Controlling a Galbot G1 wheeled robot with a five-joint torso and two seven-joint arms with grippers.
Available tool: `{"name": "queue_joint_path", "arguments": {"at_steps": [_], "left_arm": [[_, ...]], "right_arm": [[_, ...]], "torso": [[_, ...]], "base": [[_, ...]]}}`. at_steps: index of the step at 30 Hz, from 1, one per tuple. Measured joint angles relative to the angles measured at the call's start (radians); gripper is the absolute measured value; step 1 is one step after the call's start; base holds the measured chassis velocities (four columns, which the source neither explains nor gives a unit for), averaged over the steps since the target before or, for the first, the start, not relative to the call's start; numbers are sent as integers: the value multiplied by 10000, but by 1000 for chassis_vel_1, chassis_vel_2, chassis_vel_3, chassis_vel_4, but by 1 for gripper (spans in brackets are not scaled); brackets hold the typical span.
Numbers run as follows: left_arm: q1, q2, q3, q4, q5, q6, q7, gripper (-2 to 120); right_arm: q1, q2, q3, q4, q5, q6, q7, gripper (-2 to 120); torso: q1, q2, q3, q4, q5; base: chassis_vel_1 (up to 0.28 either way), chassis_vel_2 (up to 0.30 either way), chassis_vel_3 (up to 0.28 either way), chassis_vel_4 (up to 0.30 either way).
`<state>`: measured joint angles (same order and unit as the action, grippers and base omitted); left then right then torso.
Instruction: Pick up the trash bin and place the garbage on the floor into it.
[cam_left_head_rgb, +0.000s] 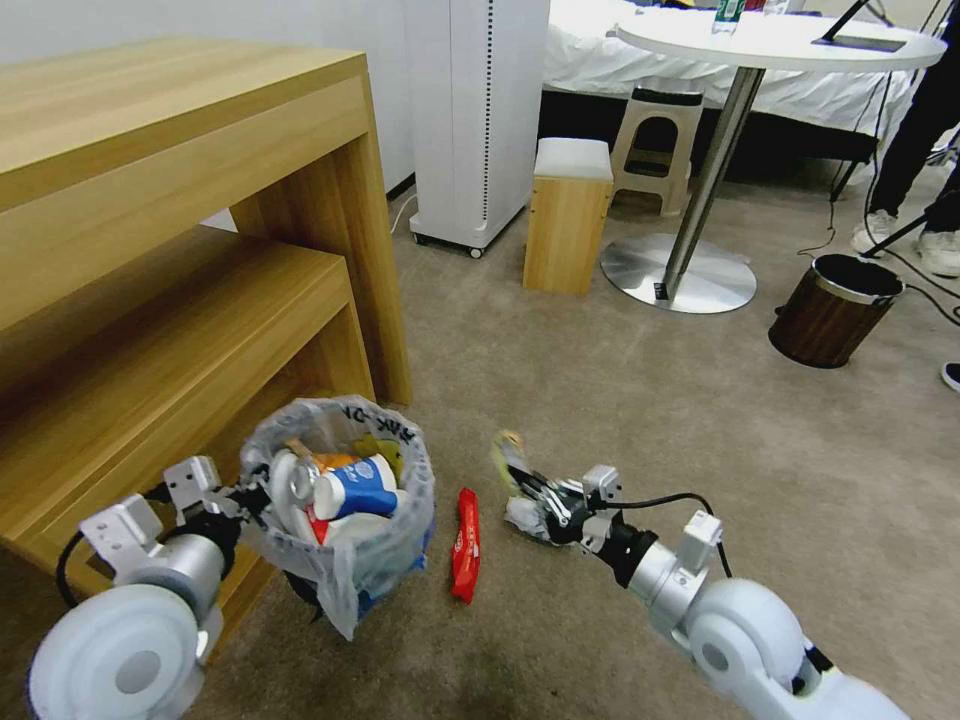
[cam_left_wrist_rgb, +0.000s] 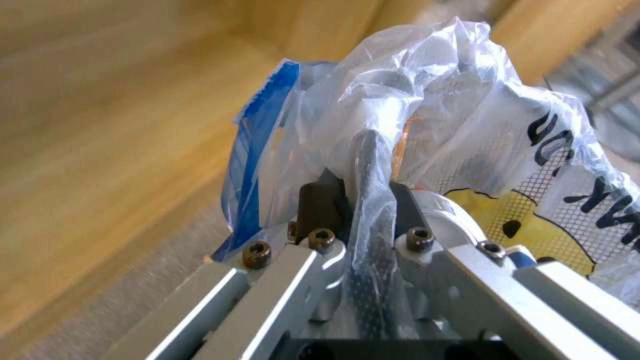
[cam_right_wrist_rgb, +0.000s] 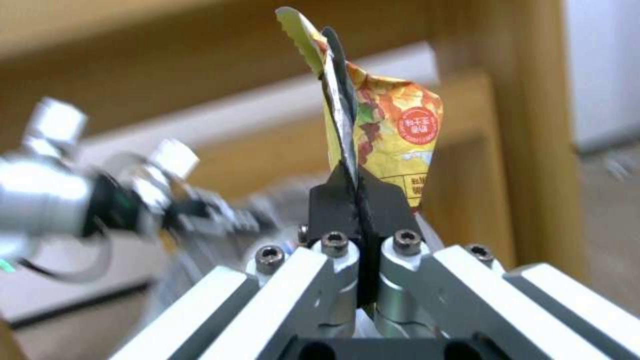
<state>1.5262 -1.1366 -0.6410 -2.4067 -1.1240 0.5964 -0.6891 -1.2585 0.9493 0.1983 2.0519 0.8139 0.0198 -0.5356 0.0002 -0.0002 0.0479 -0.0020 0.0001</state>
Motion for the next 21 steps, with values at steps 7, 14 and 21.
{"name": "queue_joint_path", "arguments": {"at_steps": [7,14,21], "left_arm": [[196,53,809,-429,-89,40,-32,2],[203,7,1035,-471,24,58,-68,2],[306,-19,1091,-707,35,73,-72,2]], "right_arm": [[1001,360,-534,-922,619,860,-984,0],[1588,484,-783,-1193,808,701,-582,0],[1882,458,-1008,-1460,782,281,-48,14]], "torso": [[0,1,0,0,0],[0,1,0,0,-1],[0,1,0,0,-1]], "base": [[0,0,0,0],[0,0,0,0],[0,0,0,0]]}}
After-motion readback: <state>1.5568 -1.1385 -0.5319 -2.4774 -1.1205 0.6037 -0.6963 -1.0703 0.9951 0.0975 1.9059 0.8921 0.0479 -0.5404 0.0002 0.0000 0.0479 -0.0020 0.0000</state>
